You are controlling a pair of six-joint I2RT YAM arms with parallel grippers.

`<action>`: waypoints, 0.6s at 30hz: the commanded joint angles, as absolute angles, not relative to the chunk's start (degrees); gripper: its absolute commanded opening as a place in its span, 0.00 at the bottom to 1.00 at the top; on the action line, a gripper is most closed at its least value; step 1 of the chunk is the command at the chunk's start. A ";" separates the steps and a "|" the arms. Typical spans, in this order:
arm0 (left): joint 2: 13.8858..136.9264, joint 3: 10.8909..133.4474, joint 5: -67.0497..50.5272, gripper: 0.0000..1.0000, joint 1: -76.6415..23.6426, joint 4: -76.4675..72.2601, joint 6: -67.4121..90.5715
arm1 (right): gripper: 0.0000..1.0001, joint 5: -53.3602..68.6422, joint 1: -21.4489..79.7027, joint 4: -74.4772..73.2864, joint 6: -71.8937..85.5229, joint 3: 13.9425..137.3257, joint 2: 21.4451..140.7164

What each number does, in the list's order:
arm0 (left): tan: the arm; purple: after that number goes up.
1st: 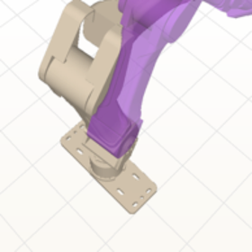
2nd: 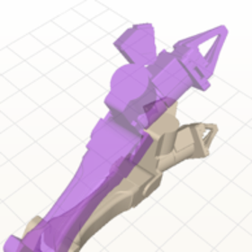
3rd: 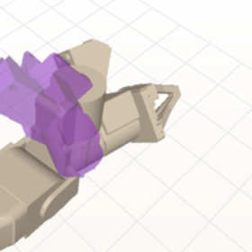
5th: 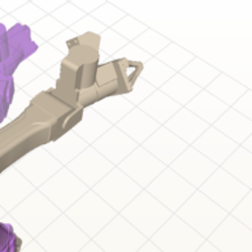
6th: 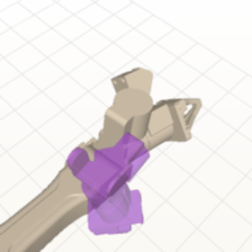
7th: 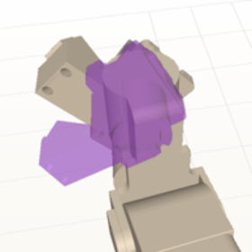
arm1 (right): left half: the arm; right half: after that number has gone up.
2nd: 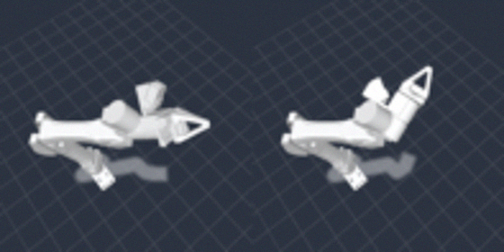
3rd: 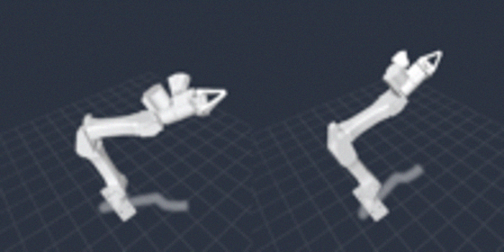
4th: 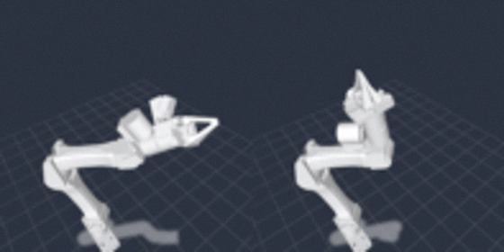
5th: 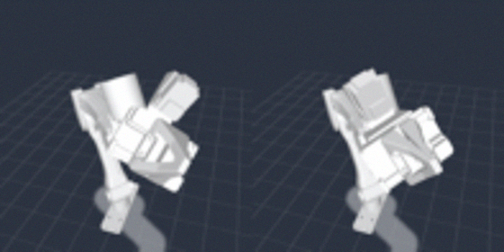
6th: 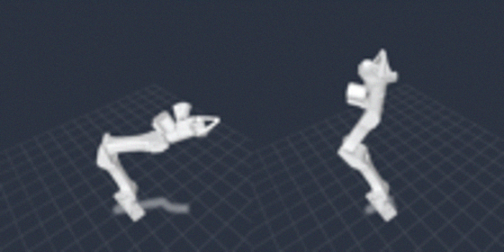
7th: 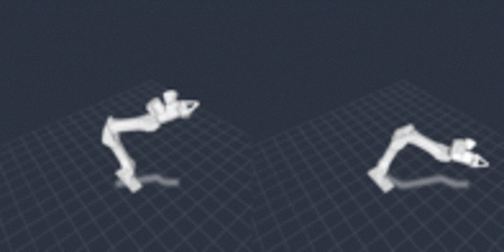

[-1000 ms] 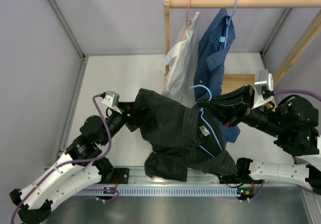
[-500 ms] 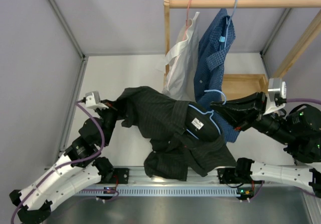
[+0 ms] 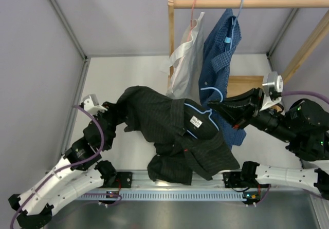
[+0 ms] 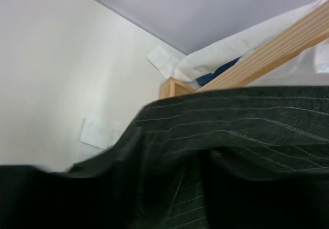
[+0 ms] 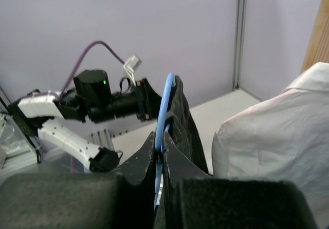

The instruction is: Place the shirt on the hanger

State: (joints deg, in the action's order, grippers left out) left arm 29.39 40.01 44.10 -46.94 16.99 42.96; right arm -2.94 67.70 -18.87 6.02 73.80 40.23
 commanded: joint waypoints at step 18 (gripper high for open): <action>55.86 100.01 -34.57 0.98 -46.58 24.43 4.67 | 0.00 -0.63 67.24 -42.36 7.91 110.31 58.10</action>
